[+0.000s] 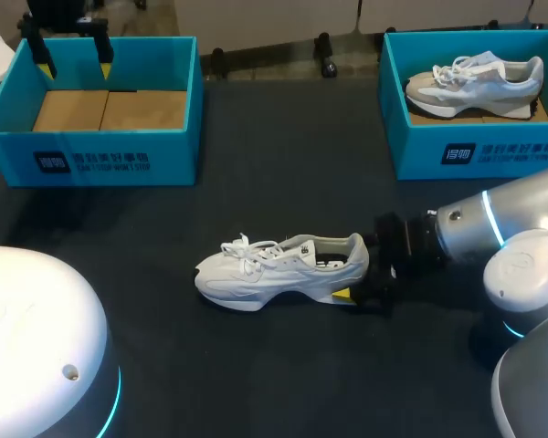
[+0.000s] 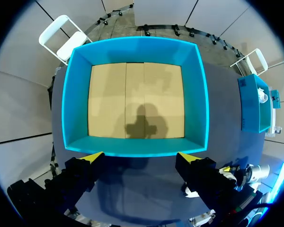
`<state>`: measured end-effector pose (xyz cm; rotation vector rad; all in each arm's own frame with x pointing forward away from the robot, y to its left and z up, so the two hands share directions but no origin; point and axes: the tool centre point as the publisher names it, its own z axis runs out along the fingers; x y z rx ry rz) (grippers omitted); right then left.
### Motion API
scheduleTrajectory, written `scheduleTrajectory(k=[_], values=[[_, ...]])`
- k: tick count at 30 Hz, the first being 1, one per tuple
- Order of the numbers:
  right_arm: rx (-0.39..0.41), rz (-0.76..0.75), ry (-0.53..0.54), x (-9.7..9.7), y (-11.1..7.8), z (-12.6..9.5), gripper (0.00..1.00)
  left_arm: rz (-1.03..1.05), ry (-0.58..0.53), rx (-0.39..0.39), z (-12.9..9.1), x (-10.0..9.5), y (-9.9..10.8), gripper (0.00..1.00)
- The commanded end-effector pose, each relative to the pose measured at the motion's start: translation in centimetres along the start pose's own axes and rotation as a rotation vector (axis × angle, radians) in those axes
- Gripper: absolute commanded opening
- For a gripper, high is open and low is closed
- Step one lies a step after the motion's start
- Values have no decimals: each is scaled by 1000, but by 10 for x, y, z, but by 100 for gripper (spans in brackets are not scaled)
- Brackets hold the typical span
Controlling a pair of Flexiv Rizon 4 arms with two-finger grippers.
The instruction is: Take the shoe out of the shoebox, open the shoe tongue, remove and reinsert the insole, then place the shoe into the shoebox
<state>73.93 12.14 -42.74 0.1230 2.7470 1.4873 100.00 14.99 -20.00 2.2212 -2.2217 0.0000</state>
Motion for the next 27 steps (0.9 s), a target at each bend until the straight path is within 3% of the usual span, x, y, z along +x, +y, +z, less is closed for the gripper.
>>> scheduleTrajectory(k=[1,20,27], values=[[4,1,0,1,0,3,0,0,0,0,0,0,0,100],[4,1,0,1,0,3,0,0,0,0,0,0,0,100],[4,1,0,1,0,3,0,-68,54,46,-13,27,18,100]])
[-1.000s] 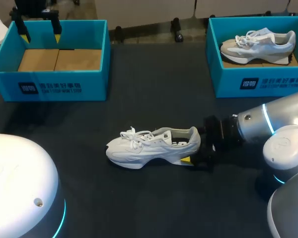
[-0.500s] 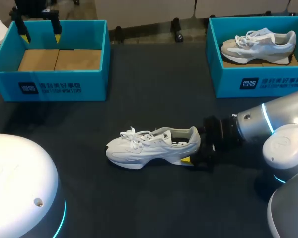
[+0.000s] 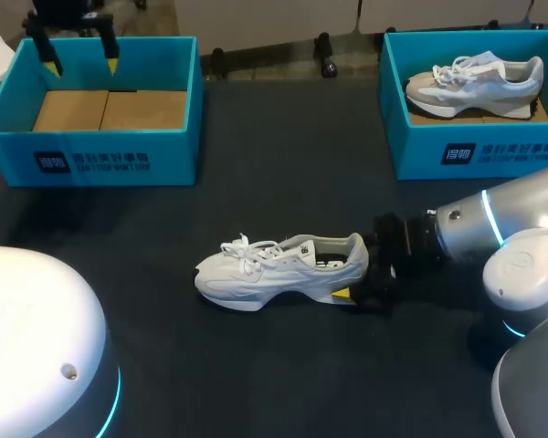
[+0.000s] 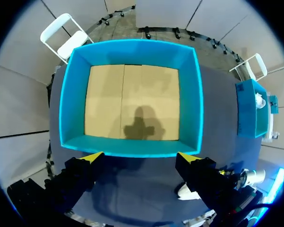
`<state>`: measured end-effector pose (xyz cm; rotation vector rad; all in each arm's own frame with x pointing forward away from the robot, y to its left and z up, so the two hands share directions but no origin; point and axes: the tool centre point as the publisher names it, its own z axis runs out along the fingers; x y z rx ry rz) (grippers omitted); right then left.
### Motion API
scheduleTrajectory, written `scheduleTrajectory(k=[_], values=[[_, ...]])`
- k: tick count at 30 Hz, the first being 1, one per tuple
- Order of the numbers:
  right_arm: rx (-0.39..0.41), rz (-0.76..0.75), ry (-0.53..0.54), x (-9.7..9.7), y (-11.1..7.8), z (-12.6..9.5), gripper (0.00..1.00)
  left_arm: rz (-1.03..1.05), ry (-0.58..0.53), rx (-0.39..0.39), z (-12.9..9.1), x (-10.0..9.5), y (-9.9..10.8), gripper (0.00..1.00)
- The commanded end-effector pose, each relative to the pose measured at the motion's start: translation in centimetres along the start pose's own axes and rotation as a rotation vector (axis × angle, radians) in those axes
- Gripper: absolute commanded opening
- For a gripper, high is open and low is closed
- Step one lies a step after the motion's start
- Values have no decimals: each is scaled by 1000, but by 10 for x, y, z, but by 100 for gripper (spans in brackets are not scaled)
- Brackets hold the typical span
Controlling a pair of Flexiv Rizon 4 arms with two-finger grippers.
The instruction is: Take the shoe out of the shoebox, open the shoe tongue, remove and reinsert the insole, then place the shoe into the shoebox
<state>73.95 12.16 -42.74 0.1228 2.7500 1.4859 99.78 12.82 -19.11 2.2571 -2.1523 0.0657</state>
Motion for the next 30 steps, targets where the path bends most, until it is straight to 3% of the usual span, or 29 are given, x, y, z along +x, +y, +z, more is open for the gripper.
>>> scheduleTrajectory(k=[1,6,7,15,30], values=[[2,0,-2,2,0,3,0,-16,15,27,-5,9,19,100],[2,0,-2,2,0,3,0,-49,-5,17,-5,29,31,100],[2,0,-2,2,0,3,0,-58,-37,29,-3,42,40,100],[2,0,-2,2,0,3,0,-65,-85,47,13,90,75,100],[2,0,-2,2,0,3,0,-17,-40,48,29,162,149,100]])
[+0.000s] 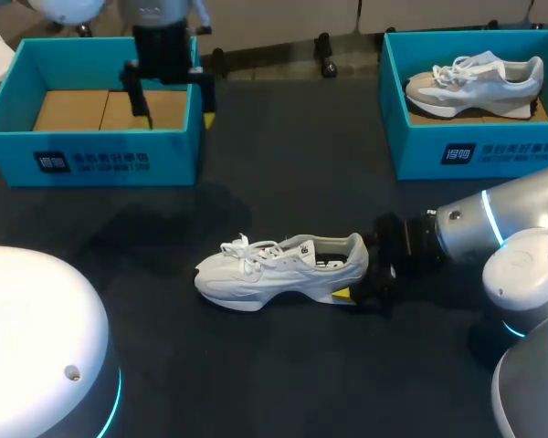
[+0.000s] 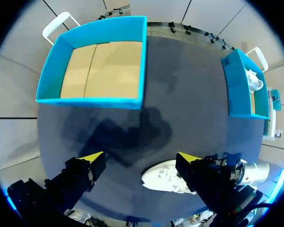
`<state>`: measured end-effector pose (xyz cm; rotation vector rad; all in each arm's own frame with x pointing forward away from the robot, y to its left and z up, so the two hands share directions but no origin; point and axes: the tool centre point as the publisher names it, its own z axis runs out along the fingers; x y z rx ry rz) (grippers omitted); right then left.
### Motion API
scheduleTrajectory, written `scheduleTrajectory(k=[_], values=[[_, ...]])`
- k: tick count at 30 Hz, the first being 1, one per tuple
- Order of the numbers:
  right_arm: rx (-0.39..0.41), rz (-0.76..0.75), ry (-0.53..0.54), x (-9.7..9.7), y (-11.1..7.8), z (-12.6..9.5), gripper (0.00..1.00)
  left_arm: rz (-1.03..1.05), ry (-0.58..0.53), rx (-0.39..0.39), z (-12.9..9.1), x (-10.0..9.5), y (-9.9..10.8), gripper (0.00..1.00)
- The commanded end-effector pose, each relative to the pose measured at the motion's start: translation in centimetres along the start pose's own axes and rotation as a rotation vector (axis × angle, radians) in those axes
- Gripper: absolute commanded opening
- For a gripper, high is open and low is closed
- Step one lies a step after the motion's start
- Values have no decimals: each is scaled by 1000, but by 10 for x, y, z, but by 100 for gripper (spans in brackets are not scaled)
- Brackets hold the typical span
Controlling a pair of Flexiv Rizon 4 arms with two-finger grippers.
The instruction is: Take the shoe out of the shoebox, open the shoe tongue, remove and reinsert the insole, then place the shoe into the shoebox
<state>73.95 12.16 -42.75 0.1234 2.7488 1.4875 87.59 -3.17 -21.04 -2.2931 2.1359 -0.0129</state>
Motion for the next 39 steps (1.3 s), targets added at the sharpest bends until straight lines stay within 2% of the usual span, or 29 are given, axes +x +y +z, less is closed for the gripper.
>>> scheduleTrajectory(k=[1,6,24,29,33,39], values=[[3,0,-2,2,0,3,0,15,3,54,5,14,26,100],[3,0,-2,2,0,3,0,-61,-6,66,6,25,45,100],[3,0,-2,2,0,3,0,-61,-6,66,6,25,45,100],[3,0,-2,2,0,3,0,22,18,12,15,38,63,100],[3,0,-2,2,0,3,0,54,20,-1,21,50,72,100],[3,0,-2,2,0,3,0,126,50,-51,43,76,83,100]])
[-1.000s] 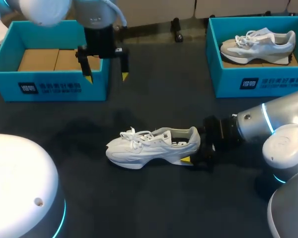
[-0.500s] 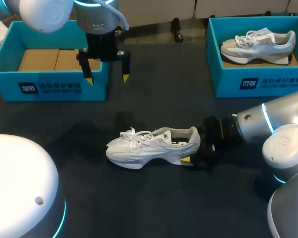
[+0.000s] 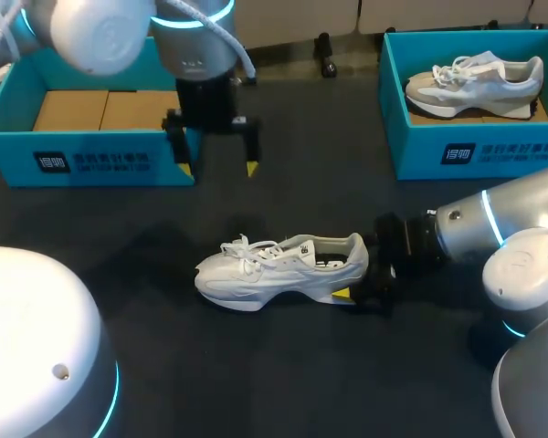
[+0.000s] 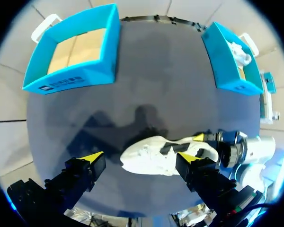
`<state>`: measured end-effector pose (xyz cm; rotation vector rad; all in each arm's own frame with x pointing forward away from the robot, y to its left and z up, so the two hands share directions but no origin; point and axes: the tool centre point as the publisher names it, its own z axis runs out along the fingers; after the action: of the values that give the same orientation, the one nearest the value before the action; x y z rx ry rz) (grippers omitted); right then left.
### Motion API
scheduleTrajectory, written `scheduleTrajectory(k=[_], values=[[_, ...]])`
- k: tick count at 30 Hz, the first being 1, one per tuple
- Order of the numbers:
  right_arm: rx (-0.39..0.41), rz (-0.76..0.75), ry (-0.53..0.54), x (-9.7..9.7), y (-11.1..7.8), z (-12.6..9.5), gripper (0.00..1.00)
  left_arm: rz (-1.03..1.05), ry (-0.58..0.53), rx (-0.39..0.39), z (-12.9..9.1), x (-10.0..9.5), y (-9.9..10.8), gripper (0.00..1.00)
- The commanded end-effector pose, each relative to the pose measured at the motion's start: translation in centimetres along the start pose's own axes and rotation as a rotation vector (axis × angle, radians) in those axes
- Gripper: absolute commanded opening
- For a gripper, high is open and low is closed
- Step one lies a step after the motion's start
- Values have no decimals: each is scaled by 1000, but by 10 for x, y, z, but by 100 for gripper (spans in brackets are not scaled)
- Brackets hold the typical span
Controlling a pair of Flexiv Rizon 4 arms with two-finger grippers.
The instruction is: Take the shoe out of the shoebox, open the shoe tongue, remove and reinsert the insole, then place the shoe into the shoebox
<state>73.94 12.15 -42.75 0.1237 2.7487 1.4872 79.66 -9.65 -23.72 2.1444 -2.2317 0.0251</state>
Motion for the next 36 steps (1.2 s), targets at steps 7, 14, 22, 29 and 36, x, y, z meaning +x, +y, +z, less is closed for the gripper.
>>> scheduleTrajectory(k=[7,14,22,29,36], values=[[3,0,-1,2,0,3,0,91,3,-56,39,40,2,100],[3,0,-1,2,0,3,0,154,-14,-73,55,64,9,100],[3,0,-1,2,0,3,0,195,-16,-91,67,90,16,100],[3,0,-1,2,0,3,0,235,-34,-101,77,105,23,100],[3,0,-1,2,0,3,0,250,-27,-106,88,117,31,100]])
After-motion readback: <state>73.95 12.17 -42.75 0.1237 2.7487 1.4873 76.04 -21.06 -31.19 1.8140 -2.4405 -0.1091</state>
